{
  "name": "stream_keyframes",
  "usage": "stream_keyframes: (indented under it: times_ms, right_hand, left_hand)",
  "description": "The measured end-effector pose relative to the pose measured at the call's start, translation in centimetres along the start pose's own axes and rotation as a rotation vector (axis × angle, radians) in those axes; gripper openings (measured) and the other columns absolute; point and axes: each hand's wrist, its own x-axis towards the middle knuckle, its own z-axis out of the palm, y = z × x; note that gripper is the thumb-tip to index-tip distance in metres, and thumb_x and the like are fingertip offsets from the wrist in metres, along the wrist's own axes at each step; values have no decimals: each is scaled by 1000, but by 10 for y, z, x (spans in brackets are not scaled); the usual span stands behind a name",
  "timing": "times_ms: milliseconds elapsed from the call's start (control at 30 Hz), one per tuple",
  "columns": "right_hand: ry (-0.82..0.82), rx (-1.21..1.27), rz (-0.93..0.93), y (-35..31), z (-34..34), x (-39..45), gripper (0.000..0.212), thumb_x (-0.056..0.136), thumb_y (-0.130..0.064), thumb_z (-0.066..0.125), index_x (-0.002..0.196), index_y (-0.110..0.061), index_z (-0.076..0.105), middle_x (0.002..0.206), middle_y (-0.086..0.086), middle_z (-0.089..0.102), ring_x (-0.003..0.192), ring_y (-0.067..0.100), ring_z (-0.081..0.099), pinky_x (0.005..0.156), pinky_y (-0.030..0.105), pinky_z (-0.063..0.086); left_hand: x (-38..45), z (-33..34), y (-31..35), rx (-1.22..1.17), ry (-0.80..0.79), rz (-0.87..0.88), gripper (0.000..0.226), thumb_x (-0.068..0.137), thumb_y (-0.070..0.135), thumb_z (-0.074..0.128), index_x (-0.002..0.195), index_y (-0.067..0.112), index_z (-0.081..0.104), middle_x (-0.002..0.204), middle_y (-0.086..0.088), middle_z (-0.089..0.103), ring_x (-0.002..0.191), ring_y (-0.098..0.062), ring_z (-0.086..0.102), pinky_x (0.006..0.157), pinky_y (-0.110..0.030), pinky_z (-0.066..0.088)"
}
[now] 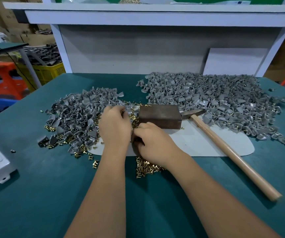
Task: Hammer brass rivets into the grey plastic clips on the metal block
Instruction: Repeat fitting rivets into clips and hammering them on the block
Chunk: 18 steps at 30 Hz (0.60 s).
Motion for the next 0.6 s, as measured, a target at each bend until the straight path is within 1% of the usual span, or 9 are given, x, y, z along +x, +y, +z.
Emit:
stream_keyframes:
  times_ms: [67,133,167,233,300,367,467,533,600]
  right_hand:
    - [31,98,37,1,-2,0,14,79,1,51,80,-12,56,87,7,55,91,26,48,72,37,41]
    - [59,153,72,2,-5,0,19,79,0,52,75,-19,49,86,6,54,88,26,51,69,38,43]
    - [63,142,84,3,-5,0,17,80,-5,55,74,-20,47,86,5,53,87,27,51,68,37,43]
    - [59,11,96,7,-5,-1,13,83,-23,59,74,-16,52,86,3,51,89,25,49,68,33,41]
    - [12,-72,109,9,-5,-1,21,83,-34,58,80,-13,61,81,0,47,88,23,46,68,31,39]
    - [-24,22,118,7,-8,0,19,81,-29,60,79,-10,63,75,0,47,84,25,51,67,34,44]
    - [-53,156,155,6,-9,3,11,80,-19,63,80,-8,65,79,6,63,79,26,59,69,40,51]
    - [-57,233,184,8,-9,2,5,81,-15,64,82,-10,65,82,4,67,79,22,61,71,41,52]
    - [-54,287,192,12,-9,1,2,83,-11,64,81,-12,63,82,1,67,79,18,61,72,42,52]
  left_hand:
    - [1,4,3,-115,10,33,24,95,17,60,116,12,71,114,-8,65,99,-23,61,77,-23,37]
    - [0,8,7,-193,7,53,23,94,16,62,114,13,72,112,-5,66,99,-18,60,79,-20,37]
    - [0,9,8,-231,6,55,22,93,15,63,113,13,72,111,-4,66,97,-16,61,81,-19,39]
    - [-1,12,11,-309,0,44,21,91,13,66,111,14,73,109,-1,66,94,-14,63,83,-22,45]
    - [-2,16,13,-364,-20,12,18,89,12,68,106,15,74,107,1,65,90,-10,65,82,-21,49]
    - [-4,20,14,-409,-70,-27,17,88,10,69,102,18,74,107,1,67,85,-1,63,80,-15,49]
    - [-3,22,15,-449,-132,-91,16,88,12,70,101,21,74,102,3,70,82,5,61,72,-4,46]
    - [1,23,17,-482,-159,-120,13,88,15,71,99,22,74,93,9,70,84,4,62,68,-3,46]
    - [2,23,21,-501,-190,-129,9,88,18,72,95,24,72,86,17,67,87,-1,65,72,-8,47]
